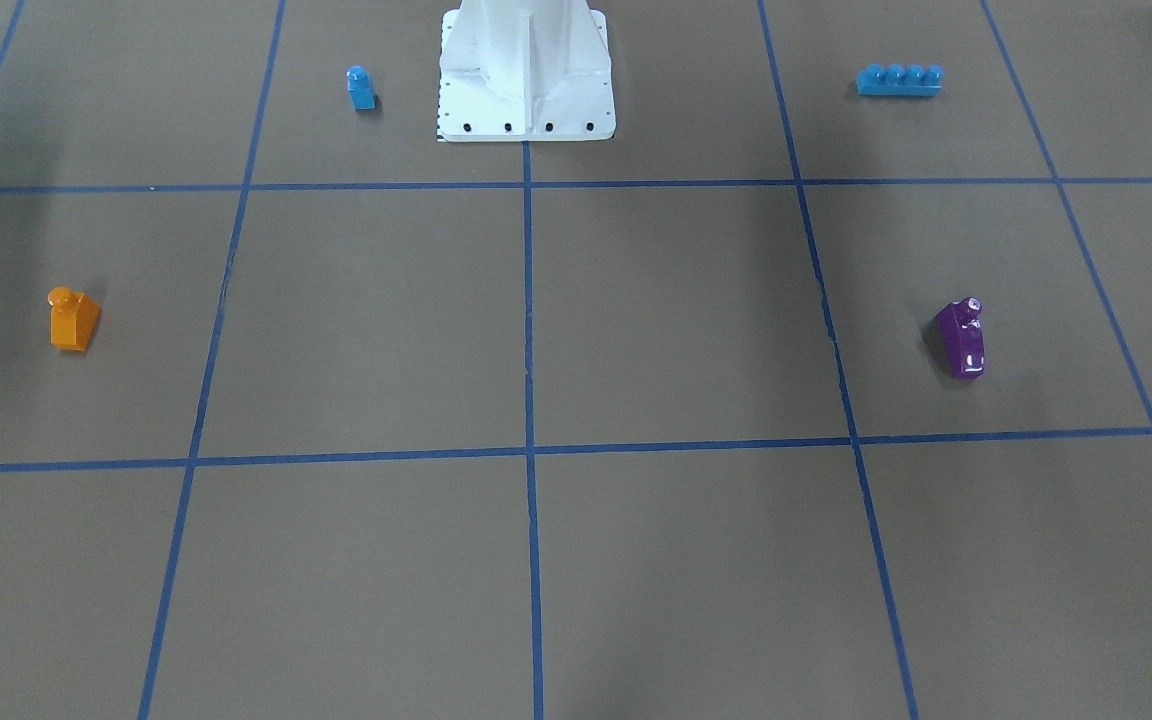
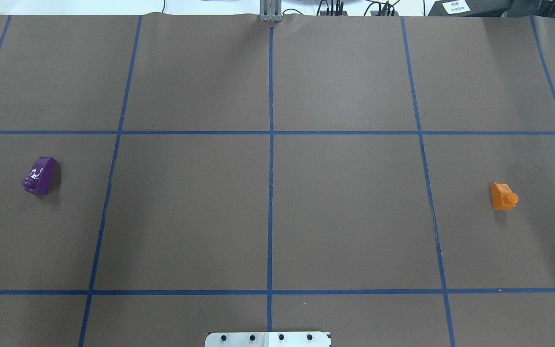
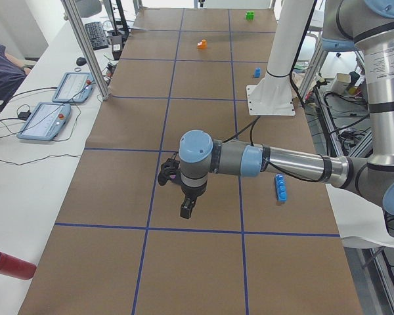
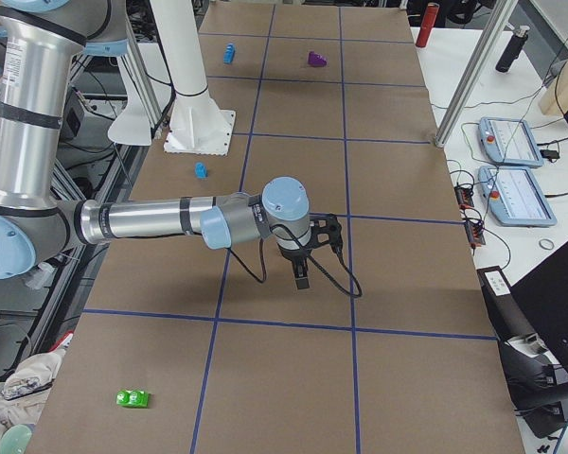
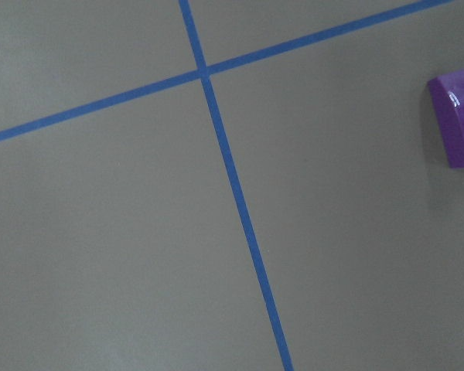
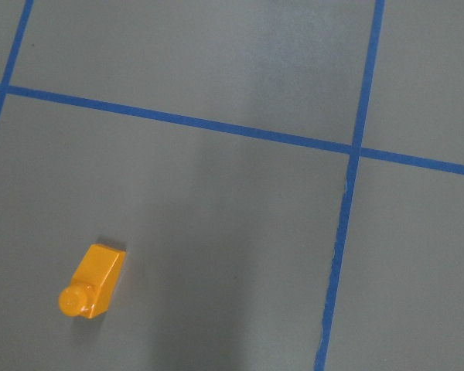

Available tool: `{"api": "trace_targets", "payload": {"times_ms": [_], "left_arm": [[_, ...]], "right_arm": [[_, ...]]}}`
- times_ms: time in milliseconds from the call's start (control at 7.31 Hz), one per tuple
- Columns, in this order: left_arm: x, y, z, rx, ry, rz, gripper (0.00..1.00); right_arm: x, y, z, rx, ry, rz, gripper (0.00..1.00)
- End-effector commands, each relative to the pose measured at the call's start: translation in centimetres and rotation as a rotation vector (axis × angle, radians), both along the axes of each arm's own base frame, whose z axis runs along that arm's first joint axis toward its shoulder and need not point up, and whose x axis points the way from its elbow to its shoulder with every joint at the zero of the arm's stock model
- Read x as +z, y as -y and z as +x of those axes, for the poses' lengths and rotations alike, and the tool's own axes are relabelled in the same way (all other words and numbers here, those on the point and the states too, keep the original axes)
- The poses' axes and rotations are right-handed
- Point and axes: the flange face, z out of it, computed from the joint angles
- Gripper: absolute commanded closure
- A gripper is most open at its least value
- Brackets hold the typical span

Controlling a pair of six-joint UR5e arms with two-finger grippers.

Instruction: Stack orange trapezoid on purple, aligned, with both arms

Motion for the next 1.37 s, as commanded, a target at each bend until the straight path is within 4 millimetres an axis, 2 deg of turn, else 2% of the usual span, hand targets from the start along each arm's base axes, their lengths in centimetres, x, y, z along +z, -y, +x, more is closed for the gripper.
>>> {"api": "trace_targets", "payload": {"times_ms": [0,137,274,410,547,684,957,1094,1231], "left_arm": [[-1.6,4.9,0.7,-0.07,-0.031,0.003,0.0],[-2.1,5.6,3.5,-0.072,-0.069,-0.03,0.0],[-3.3,6.1,5.4,-0.043,-0.087,0.057,0.0],[-3.2,5.6,10.3,0.036,-0.146,0.038,0.0],[-3.5,5.1,14.5,0.011,-0.162,-0.088,0.0],[-3.9,4.4,18.8,-0.018,-0.158,-0.138,0.0],[-4.1,2.8,25.3,-0.093,-0.117,-0.178,0.0],[-2.7,2.5,27.1,-0.11,-0.084,-0.168,0.0],[-1.0,3.2,27.6,-0.12,-0.087,-0.171,0.0]], "right_arm": [[-1.5,1.7,-1.7,-0.024,0.004,0.022,0.0],[-2.2,2.5,-2.7,-0.031,0.007,0.026,0.0],[-2.8,3.0,-4.3,-0.03,0.008,0.003,0.0],[-3.2,3.2,-5.5,-0.038,0.01,-0.007,0.0],[-3.3,3.3,-6.4,-0.044,0.007,-0.018,0.0],[-3.4,3.6,-6.6,-0.031,-0.015,-0.017,0.0],[-3.4,3.6,-6.6,-0.03,-0.016,-0.016,0.0],[-3.4,3.6,-6.6,-0.031,-0.016,-0.014,0.0],[-3.4,3.6,-6.6,-0.031,-0.016,-0.015,0.0]]}}
